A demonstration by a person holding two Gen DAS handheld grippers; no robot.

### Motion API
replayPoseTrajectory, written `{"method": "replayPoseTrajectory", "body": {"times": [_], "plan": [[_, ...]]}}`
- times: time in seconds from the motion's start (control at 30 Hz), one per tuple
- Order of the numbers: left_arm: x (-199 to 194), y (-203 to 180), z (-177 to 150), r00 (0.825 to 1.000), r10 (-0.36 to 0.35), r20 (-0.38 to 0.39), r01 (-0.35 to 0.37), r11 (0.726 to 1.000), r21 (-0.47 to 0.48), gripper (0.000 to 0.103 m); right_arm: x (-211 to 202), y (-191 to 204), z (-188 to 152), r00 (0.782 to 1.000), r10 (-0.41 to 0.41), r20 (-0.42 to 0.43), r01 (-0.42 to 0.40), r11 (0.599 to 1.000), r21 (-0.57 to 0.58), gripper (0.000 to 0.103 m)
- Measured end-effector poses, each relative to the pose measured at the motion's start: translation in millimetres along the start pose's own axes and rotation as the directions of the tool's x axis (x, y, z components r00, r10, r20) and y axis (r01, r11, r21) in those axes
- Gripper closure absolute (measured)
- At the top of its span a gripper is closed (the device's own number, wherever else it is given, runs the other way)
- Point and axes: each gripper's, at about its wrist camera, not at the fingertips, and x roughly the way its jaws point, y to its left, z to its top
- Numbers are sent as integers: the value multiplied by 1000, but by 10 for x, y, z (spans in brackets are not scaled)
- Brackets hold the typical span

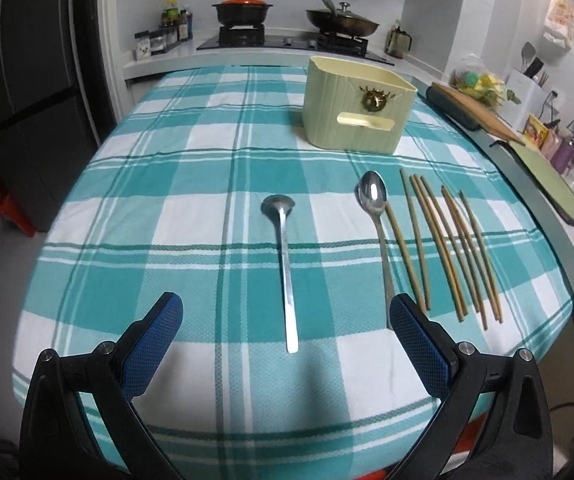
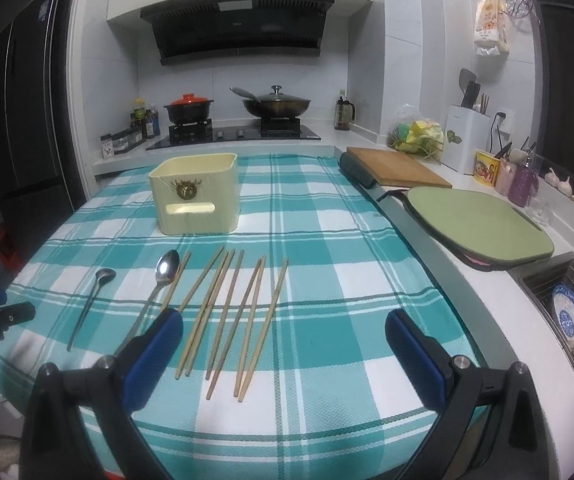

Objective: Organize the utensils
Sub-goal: 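Move the left tool to the small metal spoon while the right tool moves to the chopsticks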

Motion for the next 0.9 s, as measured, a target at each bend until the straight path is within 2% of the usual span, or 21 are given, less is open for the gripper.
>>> {"method": "replayPoseTrajectory", "body": {"times": [0.1,0.3,0.37,0.43,0.53,0.6,0.7,0.77,0.83,0.9], "plan": [[245,-22,142,999,45,5,-45,999,28,1,168,8,-3,999,11,-31,-12,1000,-12,0],[649,7,283,998,66,-22,-65,996,57,4,608,-118,69,994,23,-103,-25,1000,-9,1],[768,9,305,997,67,-32,-64,996,65,12,808,-174,82,991,22,-135,-24,1000,-8,4],[903,9,310,997,56,-56,-52,996,67,18,1017,-213,86,985,19,-172,-20,1000,0,15],[1054,16,299,995,40,-89,-34,997,68,27,1250,-255,86,972,54,-227,-45,998,46,25],[1109,4,298,995,33,-99,-26,997,74,33,1301,-249,83,969,75,-234,-60,996,70,25],[1190,-31,325,994,38,-103,-28,995,91,46,1323,-191,60,971,73,-228,-61,996,59,25],[1266,-54,343,993,46,-113,-35,994,101,65,1342,-163,35,969,73,-235,-61,996,57,25],[1307,-61,360,993,50,-103,-39,994,103,70,1357,-166,11,966,81,-244,-65,995,71,25],[1314,-51,387,994,40,-102,-29,994,104,88,1353,-189,-3,965,81,-249,-62,995,83,25]]}}
